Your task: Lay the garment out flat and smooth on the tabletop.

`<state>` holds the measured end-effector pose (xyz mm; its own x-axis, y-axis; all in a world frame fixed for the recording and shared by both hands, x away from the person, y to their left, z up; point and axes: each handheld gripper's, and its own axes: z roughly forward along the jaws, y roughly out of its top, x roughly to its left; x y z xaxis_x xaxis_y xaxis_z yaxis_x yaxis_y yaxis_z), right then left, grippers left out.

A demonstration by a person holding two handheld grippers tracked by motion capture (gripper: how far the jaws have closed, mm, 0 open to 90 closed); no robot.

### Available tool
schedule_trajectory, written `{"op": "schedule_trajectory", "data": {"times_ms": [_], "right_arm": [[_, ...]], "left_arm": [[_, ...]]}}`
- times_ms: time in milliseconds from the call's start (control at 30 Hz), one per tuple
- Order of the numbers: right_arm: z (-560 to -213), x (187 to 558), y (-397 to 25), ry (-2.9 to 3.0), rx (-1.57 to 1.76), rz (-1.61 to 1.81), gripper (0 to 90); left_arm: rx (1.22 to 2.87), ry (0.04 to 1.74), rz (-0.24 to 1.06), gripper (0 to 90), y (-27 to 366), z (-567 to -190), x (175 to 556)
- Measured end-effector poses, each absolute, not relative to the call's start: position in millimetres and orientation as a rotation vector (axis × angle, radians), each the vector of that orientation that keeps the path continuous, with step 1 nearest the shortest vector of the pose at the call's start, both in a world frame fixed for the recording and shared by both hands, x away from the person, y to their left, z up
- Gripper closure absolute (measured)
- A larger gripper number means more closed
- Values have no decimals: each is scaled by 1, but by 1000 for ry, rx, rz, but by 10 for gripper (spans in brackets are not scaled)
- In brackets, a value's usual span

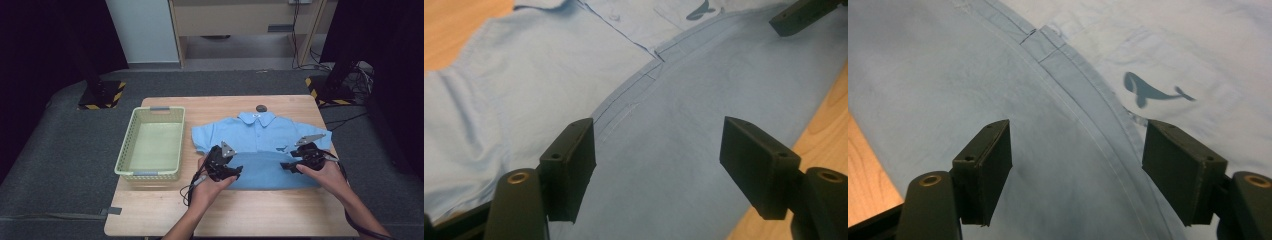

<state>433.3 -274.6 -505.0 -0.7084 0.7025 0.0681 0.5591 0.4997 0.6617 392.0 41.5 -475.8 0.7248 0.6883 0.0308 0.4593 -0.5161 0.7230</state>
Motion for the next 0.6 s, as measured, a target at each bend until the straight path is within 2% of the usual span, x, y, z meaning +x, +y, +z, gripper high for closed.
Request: {"op": "schedule_trajectory", "data": {"times_ms": [233, 367, 600], "right_arm": [[-519, 451, -259, 2562, 1079, 952, 169], [-523, 459, -251, 2562, 1058, 960, 146], [-532, 463, -241, 2603, 1010, 957, 172]], "left_arm": [[2209, 900, 380, 273, 34, -501, 420], [2212, 926, 382, 235, 36, -511, 432], [2243, 934, 352, 228, 35, -524, 439]]}}
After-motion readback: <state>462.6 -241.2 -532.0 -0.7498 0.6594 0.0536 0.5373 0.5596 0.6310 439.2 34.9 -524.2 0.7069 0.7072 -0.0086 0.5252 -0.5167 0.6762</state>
